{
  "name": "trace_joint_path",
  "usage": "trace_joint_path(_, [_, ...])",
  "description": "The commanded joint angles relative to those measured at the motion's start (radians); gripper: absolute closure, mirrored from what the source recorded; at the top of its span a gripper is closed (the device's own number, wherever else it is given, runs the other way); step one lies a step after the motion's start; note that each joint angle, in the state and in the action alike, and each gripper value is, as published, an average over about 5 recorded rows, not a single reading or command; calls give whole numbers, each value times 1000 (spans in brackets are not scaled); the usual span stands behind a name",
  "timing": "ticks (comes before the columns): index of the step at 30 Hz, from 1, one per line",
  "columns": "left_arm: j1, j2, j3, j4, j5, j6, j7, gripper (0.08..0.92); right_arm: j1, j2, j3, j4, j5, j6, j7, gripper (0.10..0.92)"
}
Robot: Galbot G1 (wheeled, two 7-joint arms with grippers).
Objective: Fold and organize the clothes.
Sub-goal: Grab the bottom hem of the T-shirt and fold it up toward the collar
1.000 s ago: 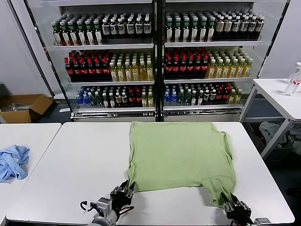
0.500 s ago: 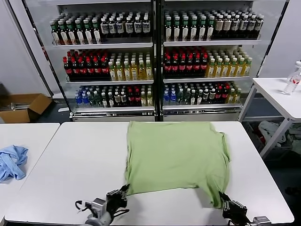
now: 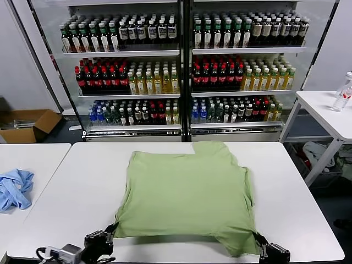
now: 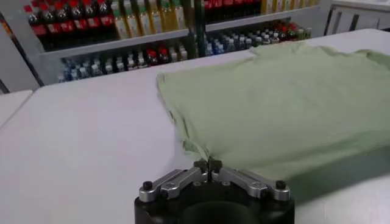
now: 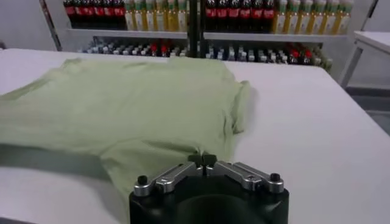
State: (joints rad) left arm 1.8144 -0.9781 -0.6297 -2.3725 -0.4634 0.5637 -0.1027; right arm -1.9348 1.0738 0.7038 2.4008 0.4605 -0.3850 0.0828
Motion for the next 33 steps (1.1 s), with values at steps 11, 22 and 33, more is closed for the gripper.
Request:
trace_joint_path(11, [-465,-7,186,351,-22,-180,62,916,528,14,-124,-240,15,-72,60,919])
trace_joint_path(22, [-693,-20,269,639,-67,-228,179,916,644,32,-205,-415,-48,-54,48,919])
trace_joint_path(33, [-836,-60,357,812,38,-243,177,858,664,62,-292,-498,-142,-56,40,842])
